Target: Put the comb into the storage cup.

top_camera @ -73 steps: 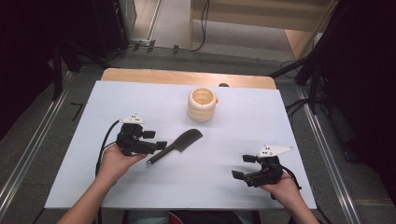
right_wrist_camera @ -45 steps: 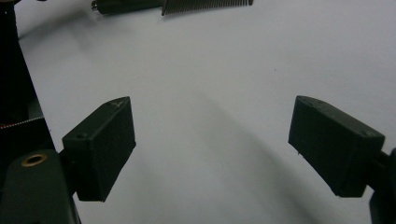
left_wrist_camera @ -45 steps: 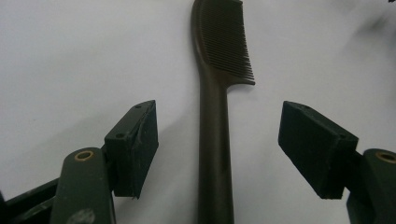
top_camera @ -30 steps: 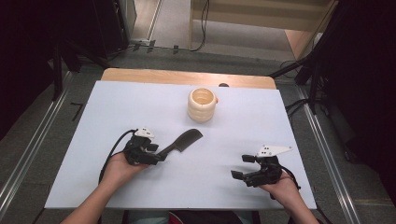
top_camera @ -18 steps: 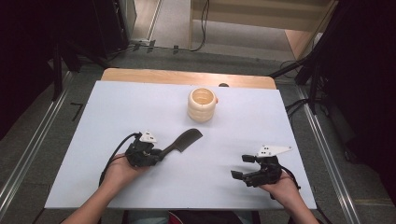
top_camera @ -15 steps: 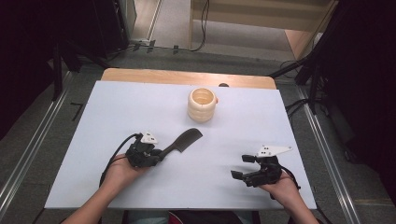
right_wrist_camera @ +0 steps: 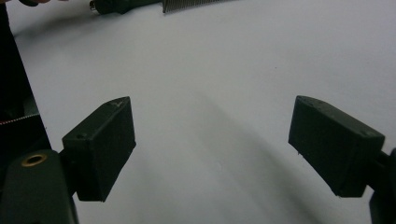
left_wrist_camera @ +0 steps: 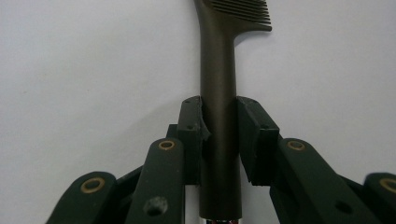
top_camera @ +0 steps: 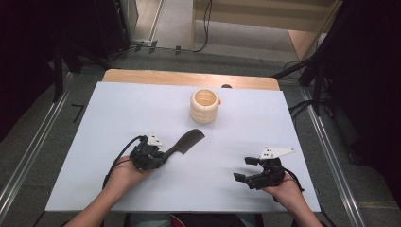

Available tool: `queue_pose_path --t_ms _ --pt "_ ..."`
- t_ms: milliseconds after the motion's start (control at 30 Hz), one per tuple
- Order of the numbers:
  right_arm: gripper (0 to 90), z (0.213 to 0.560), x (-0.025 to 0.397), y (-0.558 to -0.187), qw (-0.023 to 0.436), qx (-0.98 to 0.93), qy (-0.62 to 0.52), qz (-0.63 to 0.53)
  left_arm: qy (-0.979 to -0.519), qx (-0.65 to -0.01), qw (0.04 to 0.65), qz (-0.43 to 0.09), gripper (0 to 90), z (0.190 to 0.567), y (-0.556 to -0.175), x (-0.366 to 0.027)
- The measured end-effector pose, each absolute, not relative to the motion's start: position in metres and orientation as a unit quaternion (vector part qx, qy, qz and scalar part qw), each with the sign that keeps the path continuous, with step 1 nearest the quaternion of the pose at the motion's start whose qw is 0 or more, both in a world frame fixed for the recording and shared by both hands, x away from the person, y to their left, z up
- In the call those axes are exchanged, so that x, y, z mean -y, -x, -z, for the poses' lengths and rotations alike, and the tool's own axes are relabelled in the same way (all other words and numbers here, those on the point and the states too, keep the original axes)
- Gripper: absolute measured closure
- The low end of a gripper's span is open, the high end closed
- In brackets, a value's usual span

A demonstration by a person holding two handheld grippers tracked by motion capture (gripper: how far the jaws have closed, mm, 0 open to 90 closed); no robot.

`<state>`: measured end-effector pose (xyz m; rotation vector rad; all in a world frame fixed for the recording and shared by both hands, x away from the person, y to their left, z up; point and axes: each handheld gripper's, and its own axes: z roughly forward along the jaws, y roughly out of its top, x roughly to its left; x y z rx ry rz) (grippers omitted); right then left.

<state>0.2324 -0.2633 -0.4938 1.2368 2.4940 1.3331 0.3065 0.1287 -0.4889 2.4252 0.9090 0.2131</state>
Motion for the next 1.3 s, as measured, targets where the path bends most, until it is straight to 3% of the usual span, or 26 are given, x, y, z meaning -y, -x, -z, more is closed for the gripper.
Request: queue_pose_path --t_ms 333,533,1300 --pt "12.8 0.493 0.264 -0.232 0.028 -0.807 -0.400 -0.433 -0.899 -0.343 0.263 -0.073 73.4 0.487 -0.309 -0.128" --pt "12.9 0.492 0.264 -0.232 0.030 -0.806 -0.400 -0.436 -0.887 -0.366 0.280 -0.037 73.3 0.485 -0.316 -0.136" --pt "12.8 0.483 0.260 -0.231 0.043 -0.783 -0.410 -0.466 -0.825 -0.373 0.423 0.041 73.3 0.455 -0.317 -0.138"
